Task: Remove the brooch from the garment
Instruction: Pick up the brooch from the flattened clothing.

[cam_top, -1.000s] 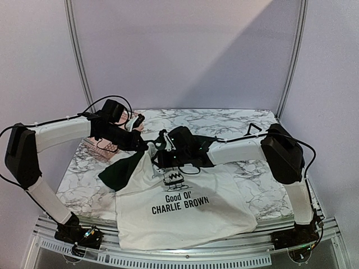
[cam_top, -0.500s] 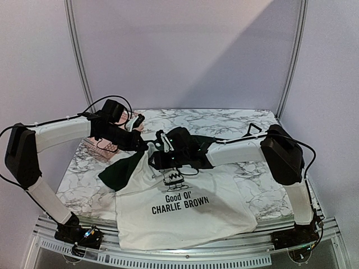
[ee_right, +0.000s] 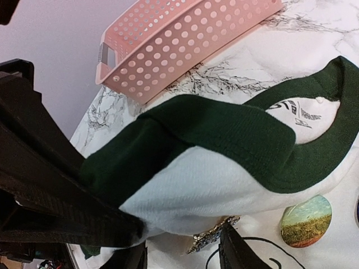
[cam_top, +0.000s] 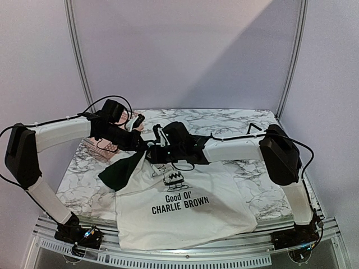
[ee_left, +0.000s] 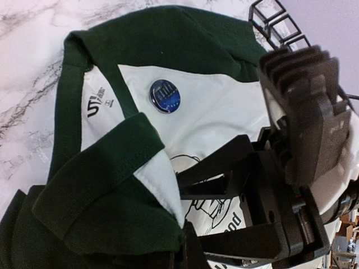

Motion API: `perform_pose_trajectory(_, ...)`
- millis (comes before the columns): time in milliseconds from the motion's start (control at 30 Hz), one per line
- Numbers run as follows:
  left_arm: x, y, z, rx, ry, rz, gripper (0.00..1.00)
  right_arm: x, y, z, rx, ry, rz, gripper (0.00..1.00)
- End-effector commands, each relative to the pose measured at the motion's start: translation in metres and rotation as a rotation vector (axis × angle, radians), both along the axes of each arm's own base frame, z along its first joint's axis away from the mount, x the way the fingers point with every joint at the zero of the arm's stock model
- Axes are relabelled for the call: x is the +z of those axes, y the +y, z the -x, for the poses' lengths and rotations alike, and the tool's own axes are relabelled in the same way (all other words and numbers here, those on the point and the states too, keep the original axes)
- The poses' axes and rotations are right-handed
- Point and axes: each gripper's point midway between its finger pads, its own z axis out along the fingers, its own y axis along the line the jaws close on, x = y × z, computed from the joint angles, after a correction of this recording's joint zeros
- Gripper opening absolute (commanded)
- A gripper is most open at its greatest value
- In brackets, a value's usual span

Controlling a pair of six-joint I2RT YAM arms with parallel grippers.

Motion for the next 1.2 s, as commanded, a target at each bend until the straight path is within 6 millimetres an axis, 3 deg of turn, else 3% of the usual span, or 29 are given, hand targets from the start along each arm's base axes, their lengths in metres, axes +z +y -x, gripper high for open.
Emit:
perform_pose_trajectory(0, 0.0, 0.001, -0.001, -0.008, -0.007, 0.011, 0.0, -0.023, 0.002, -0.001, -0.02, 0.02, 0.047, 0.43)
perform_pose_trajectory(300, -0.001, 0.002, -0.001, -0.006, -0.007, 0.009, 0.0, -0.042, -0.004, -0.001, -0.047, 0.051, 0.093, 0.38)
perform_pose_trajectory(733, -0.015, 0.017, -0.007, 0.054, 0.001, -0.094, 0.0, -0.032, -0.006, 0.0, -0.047, 0.01, 0.062, 0.0)
perform_pose_trajectory(1000, -0.035, 0.051, -0.018, 0.167, 0.001, -0.294, 0.0, -0.026, -0.014, 0.002, -0.054, -0.026, 0.055, 0.0)
perform_pose_trajectory(1167, -0.038, 0.056, -0.019, 0.18, 0.004, -0.332, 0.0, -0.02, -0.02, 0.004, -0.045, -0.055, 0.05, 0.0)
